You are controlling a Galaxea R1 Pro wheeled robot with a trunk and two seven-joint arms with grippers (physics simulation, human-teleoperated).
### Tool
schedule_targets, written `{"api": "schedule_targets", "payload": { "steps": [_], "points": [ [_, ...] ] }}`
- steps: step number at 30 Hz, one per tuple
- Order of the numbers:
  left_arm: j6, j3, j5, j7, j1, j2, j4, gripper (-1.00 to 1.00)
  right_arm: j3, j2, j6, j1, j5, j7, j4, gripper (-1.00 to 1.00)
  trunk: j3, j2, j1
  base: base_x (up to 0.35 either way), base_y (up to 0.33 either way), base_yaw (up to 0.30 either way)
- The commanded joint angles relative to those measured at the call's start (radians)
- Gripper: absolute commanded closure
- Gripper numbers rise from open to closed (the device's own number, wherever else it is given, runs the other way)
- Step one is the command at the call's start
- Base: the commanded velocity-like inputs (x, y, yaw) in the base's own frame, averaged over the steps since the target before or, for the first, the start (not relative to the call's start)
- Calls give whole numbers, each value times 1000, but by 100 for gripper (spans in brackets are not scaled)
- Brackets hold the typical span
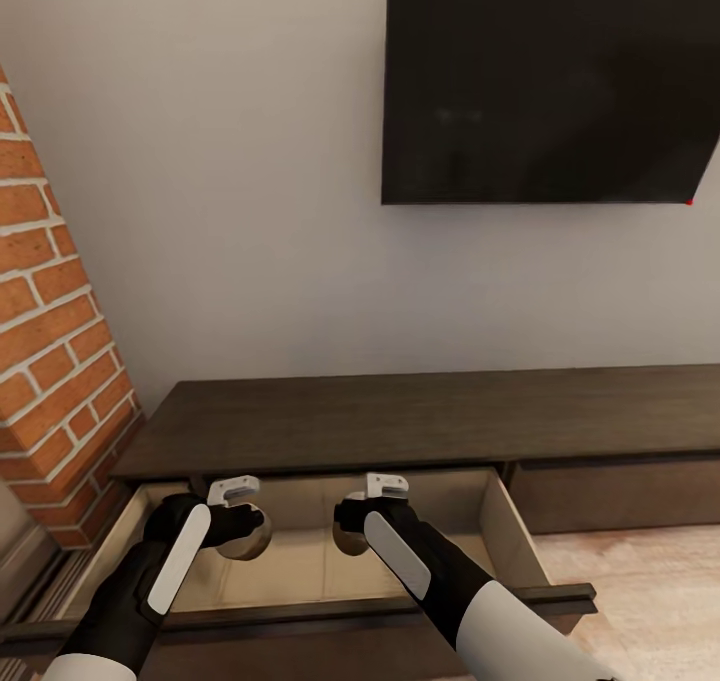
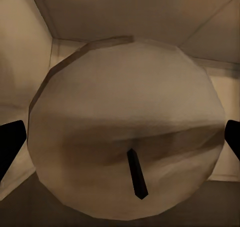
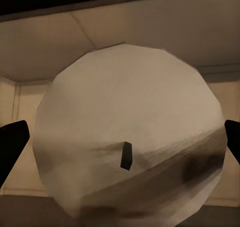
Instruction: Place each of the two pumpkins and all three candles from the living room inside a cabinet in the living room (use any cabinet), then make sure every cabinet is closed, and position the cauldron so it is next to a table in the living room.
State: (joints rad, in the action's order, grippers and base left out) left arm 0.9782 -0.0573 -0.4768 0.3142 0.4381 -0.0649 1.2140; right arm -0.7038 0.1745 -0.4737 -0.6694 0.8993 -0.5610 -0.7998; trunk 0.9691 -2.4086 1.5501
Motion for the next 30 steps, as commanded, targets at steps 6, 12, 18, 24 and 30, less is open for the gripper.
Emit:
{"api": "schedule_targets", "payload": {
  "steps": [6, 12, 18, 24, 30],
  "points": [
    [2, -2, -9, 11, 1, 0, 1, 100, -2, 0, -2, -1, 6, -3, -5, 100, 1, 0, 0, 62, 1, 0],
    [2, -2, -8, 10, 1, -2, 1, 100, -3, 0, 8, -1, 7, 39, -10, 100, 1, 0, 0, 20, 0, 0],
    [2, -2, -8, 11, 1, -6, 1, 100, -3, 0, 11, -1, 6, 50, -10, 100, 1, 0, 0, 1, 0, 0],
    [2, -2, -10, 10, 1, -7, 1, 100, -3, 0, 12, -1, 7, 53, -10, 100, -2, 0, 0, 0, 0, -71],
    [2, -1, -11, 12, 1, -6, 2, 100, -3, 0, 12, -1, 7, 53, -9, 100, -3, 0, 0, 0, 0, -42]
  ]
}}
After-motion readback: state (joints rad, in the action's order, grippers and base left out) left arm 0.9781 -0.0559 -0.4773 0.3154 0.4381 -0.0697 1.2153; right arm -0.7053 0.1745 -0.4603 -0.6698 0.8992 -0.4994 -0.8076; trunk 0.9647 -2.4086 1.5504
